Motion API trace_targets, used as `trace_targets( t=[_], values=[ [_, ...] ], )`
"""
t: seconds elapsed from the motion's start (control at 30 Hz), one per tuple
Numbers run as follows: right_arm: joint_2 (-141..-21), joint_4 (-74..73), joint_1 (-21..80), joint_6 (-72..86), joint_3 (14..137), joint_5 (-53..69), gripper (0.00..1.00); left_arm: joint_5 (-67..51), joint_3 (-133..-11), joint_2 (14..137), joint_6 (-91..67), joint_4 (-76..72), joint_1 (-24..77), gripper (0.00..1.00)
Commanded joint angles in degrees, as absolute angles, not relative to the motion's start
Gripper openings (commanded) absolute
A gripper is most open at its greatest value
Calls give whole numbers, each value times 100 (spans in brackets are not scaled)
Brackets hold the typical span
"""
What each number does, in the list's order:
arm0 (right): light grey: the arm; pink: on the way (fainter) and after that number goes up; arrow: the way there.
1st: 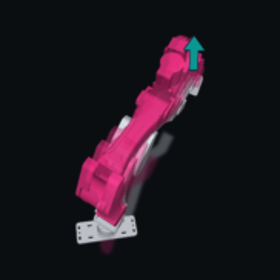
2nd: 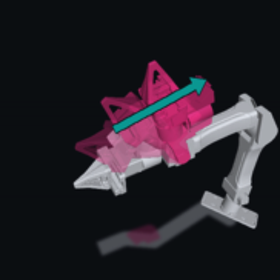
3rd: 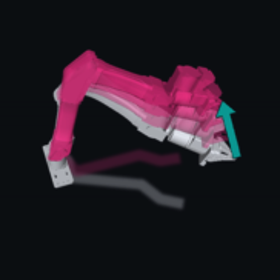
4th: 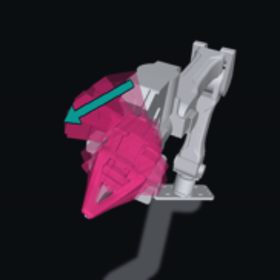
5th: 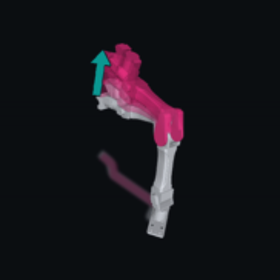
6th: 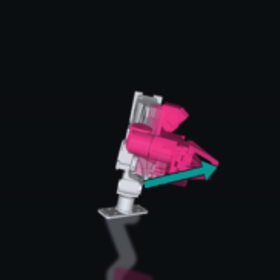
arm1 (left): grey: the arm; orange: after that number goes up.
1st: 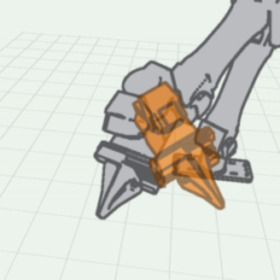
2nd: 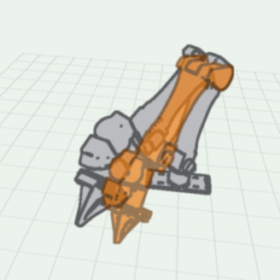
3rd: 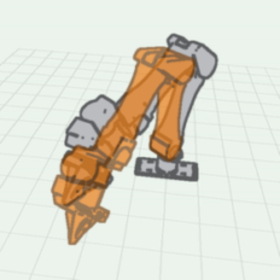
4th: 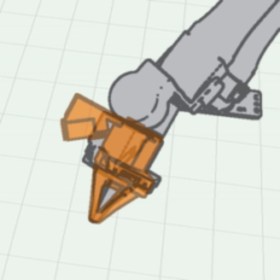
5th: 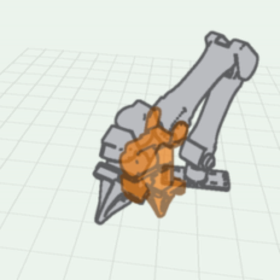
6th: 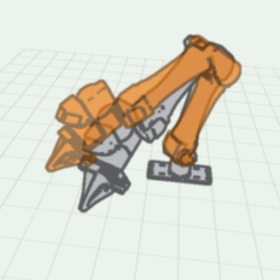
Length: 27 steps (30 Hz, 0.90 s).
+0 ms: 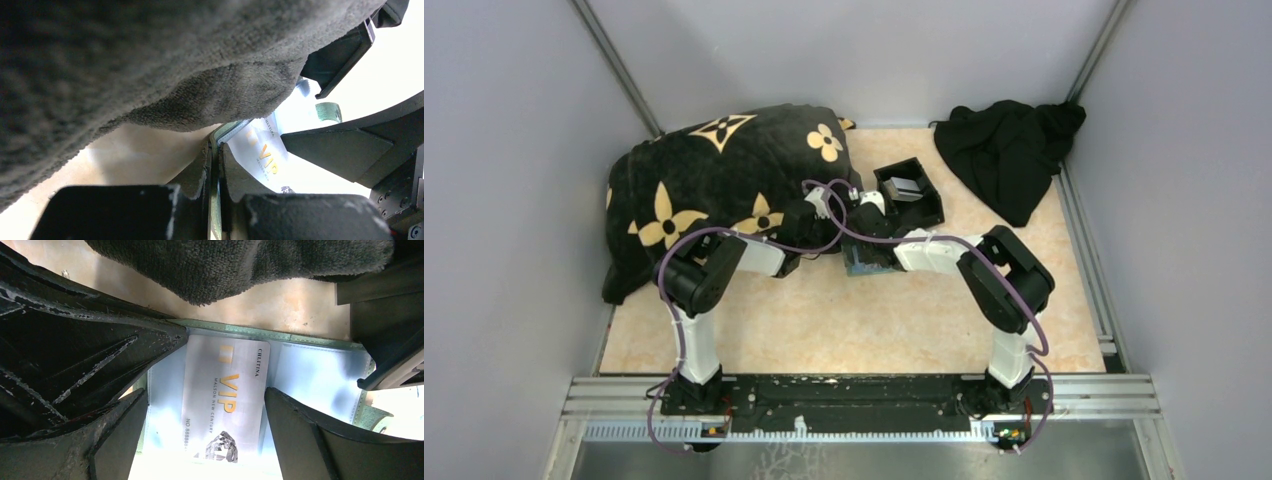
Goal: Put the credit cards into the card holder
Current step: Insert the credit card into the card holder.
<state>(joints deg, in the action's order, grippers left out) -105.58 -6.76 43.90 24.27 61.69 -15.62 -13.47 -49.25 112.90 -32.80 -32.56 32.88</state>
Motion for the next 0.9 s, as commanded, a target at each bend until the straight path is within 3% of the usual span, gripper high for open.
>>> trace_targets(
  t=[0.0,0.2,0.6,0.87],
  values=[
    [-11239,-1197,4619,2975,6019,-916,89,-2440,-4199,12084,-3511,-1327,3613,9],
    [-11423,-1274,4695,3035,6083,-970,90,-2644,-4027,12124,-3648,-1668,3599,10],
    [-11454,-1264,4796,3085,6056,-1033,82,-2881,-3899,12184,-3834,-1975,3561,10],
    [-11458,-1267,4808,3111,6045,-1072,81,-2950,-3395,11845,-4157,-2437,3274,23]
  ],
)
